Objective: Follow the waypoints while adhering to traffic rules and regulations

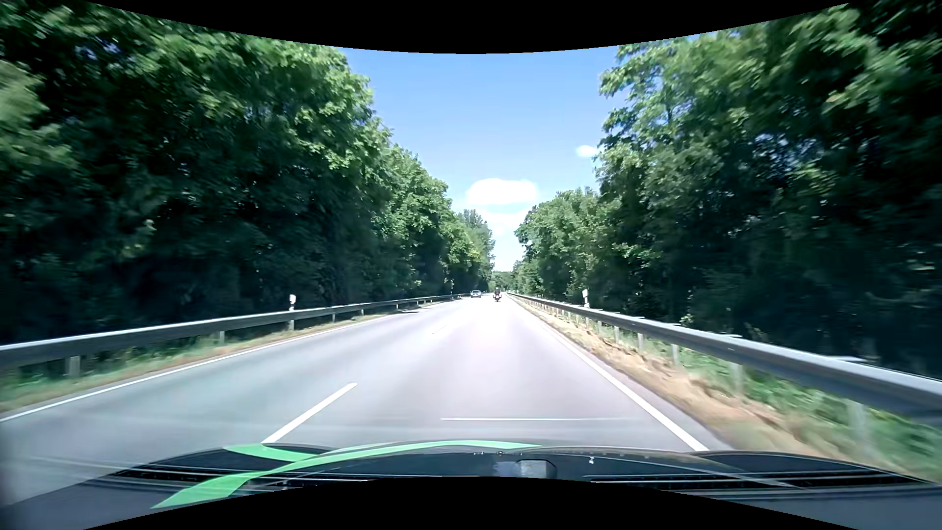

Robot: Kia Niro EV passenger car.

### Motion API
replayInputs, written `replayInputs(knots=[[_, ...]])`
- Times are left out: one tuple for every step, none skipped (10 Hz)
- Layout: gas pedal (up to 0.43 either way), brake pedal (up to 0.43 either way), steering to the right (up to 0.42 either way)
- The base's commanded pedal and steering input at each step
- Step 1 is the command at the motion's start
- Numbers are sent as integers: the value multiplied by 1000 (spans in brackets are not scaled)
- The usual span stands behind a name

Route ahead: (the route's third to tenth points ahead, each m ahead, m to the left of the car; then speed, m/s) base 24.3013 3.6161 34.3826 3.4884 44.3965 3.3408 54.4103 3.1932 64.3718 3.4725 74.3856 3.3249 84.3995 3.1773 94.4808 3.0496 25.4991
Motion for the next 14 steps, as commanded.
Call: replayInputs(knots=[[319, 0, -4], [319, 0, -4], [319, 0, -4], [311, 0, -3], [287, 0, -4], [280, 0, -4], [280, 0, -4], [287, 0, -4], [299, 0, -4], [319, 0, -3], [331, 0, -3], [319, 0, -2], [299, 0, -2], [280, 0, -2]])
